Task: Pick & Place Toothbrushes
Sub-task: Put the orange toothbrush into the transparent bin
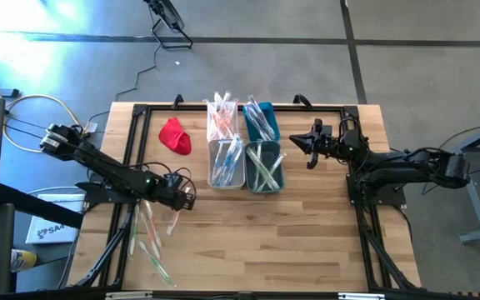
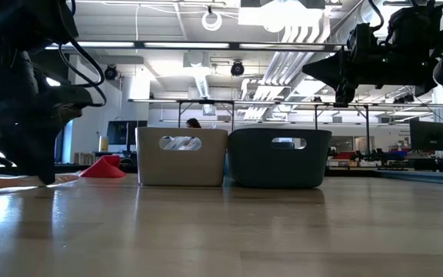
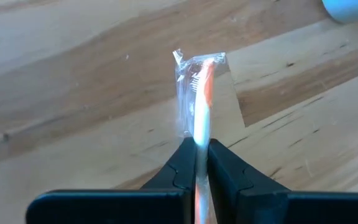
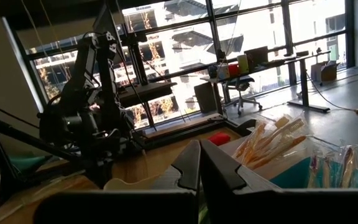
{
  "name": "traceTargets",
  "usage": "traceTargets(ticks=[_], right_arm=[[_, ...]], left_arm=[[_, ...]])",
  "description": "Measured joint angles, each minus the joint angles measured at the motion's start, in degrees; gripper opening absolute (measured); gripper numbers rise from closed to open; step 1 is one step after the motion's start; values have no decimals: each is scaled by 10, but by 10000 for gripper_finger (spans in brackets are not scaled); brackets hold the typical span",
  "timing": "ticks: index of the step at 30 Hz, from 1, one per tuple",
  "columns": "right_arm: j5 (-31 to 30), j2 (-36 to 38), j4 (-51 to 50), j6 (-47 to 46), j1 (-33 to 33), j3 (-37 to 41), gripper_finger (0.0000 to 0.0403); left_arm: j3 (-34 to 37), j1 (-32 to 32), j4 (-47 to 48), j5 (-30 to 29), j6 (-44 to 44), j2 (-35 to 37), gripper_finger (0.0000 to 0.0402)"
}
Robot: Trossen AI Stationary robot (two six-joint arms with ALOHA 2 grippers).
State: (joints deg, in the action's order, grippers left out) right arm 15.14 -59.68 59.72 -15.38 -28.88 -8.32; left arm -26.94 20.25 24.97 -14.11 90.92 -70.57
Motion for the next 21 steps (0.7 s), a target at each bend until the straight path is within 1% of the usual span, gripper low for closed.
traceTargets(ticks=[5,10,17,21], right_arm=[[0,0,-7,2,0,0,3],[0,0,-9,6,0,0,3],[0,0,-9,6,0,0,4],[0,0,-9,6,0,0,4]], left_arm=[[0,0,0,-5,-20,1,15],[1,0,4,-19,-39,20,15],[1,0,1,-77,-87,77,15],[1,0,-23,-120,-138,113,15]])
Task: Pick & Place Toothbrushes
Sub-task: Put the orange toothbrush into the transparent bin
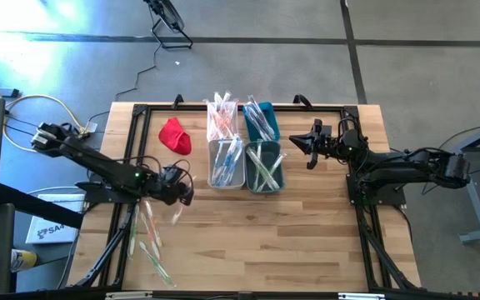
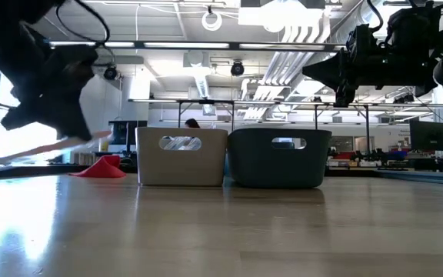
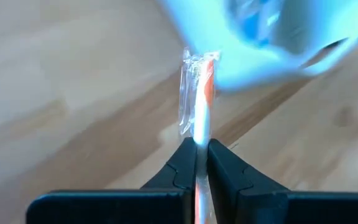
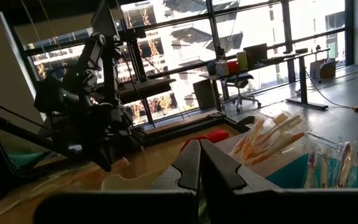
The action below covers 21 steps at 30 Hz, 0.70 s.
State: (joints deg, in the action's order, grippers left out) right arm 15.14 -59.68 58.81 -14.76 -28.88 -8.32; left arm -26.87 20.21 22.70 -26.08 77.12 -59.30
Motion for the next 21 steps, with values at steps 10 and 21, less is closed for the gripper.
traceTargets(ticks=[10,21], right_arm=[[-2,0,0,0,0,0,4],[-3,0,26,-32,10,0,4]], left_arm=[[-1,0,-145,-94,-229,64,15],[-1,-44,-366,-135,-490,71,15]])
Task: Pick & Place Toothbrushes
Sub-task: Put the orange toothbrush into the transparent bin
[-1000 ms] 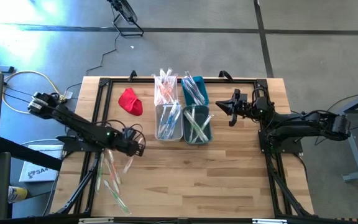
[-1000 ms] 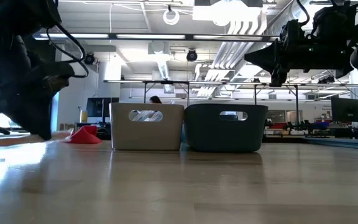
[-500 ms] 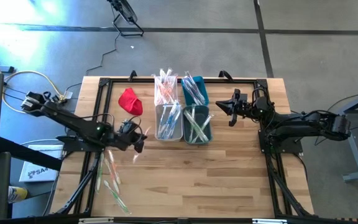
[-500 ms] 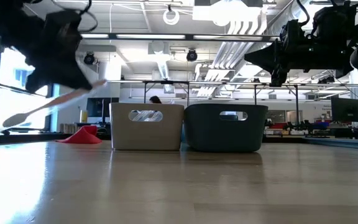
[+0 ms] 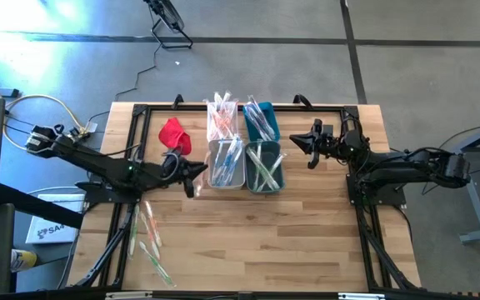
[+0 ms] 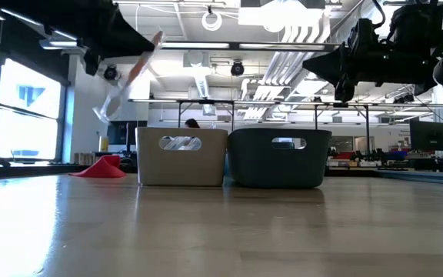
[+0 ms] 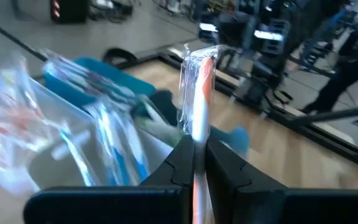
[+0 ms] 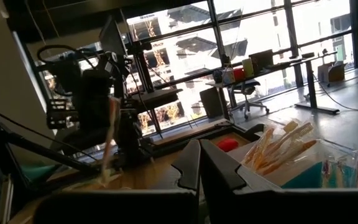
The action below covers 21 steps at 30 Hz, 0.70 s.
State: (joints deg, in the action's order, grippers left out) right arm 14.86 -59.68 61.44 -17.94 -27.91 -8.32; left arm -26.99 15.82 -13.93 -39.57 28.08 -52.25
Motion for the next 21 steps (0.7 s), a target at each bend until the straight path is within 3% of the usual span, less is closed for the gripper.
traceTargets(ticks=[3,11,15,21], right_arm=[[-5,0,16,2,15,0,3],[-56,-2,41,43,70,-1,3],[-60,-16,41,60,92,-16,4],[-60,-72,40,74,119,-52,4]], left_arm=[[0,-47,-5,30,-15,0,15],[0,-166,-103,196,-53,-26,15],[-1,-193,-182,270,-82,-56,15],[-14,-207,-248,315,-116,-105,15]])
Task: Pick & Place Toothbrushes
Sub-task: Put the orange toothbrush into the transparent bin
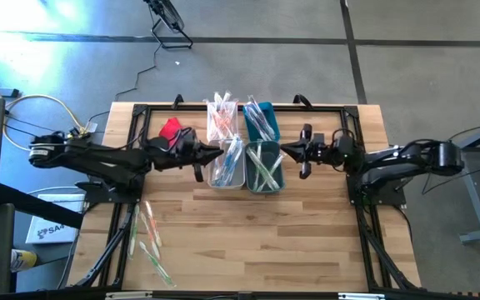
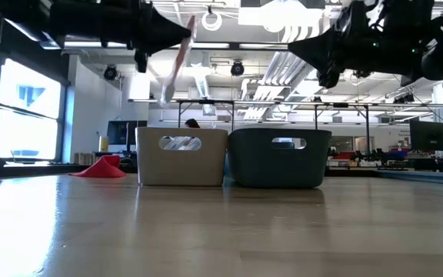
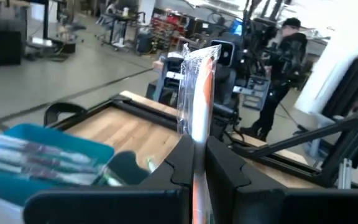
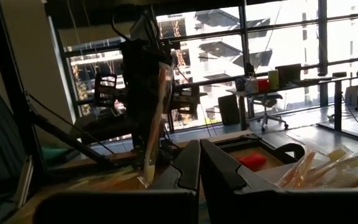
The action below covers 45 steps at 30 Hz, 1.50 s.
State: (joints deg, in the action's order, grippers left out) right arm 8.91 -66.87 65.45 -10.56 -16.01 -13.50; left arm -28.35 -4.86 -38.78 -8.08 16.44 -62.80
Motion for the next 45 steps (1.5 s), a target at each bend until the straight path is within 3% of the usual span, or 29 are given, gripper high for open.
traceTargets(ticks=[6,12,19,23,29,45], right_arm=[[-19,-66,0,17,6,-36,18],[-47,-125,-1,30,7,-60,78],[-1,-183,-1,18,7,-101,173],[37,-217,0,12,10,-131,205],[32,-253,-1,13,17,-153,212],[32,-250,-1,17,16,-153,204]], left_arm=[[-44,-1,0,2,-58,-39,15],[-74,-1,4,0,-76,-65,15],[-89,-39,17,9,-70,-87,15],[-101,-61,11,43,-57,-108,15],[-108,-89,12,45,-57,-115,15],[-108,-259,16,57,-40,-109,15]])
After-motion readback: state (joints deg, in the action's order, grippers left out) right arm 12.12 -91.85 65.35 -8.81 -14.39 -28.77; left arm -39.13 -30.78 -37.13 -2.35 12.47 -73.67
